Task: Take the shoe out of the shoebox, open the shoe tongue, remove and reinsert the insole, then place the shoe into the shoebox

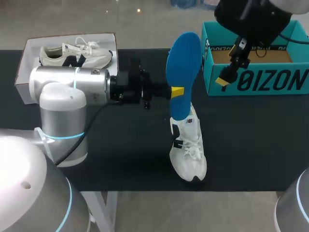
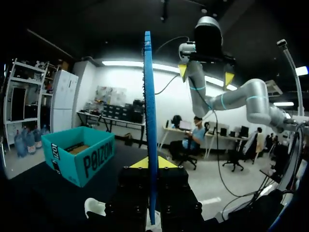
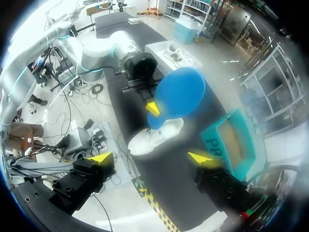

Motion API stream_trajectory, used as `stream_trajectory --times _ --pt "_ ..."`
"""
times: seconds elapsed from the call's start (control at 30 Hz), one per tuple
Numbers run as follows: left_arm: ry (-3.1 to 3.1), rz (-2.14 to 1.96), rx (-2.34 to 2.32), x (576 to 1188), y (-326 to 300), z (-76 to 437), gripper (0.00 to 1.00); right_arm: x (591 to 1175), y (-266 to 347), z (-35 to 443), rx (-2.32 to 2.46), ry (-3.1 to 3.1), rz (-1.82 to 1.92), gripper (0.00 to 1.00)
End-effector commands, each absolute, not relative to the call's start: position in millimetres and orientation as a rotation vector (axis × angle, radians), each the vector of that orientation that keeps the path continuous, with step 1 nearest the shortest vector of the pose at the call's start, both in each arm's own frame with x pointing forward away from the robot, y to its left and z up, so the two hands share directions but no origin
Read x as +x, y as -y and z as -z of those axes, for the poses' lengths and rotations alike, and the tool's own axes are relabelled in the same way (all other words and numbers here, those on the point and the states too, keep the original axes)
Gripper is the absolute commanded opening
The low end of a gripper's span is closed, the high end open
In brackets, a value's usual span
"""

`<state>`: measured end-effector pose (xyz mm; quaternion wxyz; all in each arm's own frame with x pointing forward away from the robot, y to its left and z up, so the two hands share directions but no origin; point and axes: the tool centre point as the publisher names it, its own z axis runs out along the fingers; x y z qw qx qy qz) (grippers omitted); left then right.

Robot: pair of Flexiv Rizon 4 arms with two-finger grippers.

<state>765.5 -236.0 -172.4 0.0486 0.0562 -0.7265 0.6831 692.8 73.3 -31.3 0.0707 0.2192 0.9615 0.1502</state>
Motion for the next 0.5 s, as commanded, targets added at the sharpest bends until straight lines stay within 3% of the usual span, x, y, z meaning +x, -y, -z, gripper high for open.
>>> stream_trajectory --times 0.03,0.5 --pt "2.380 -2.295 -0.312 744 222 183 0.00 695 -75 31 0.661 -2.896 -0.446 1.00" --pt "2.567 -2.387 -0.561 740 204 191 0.00 695 -75 31 0.661 -2.896 -0.446 1.00"
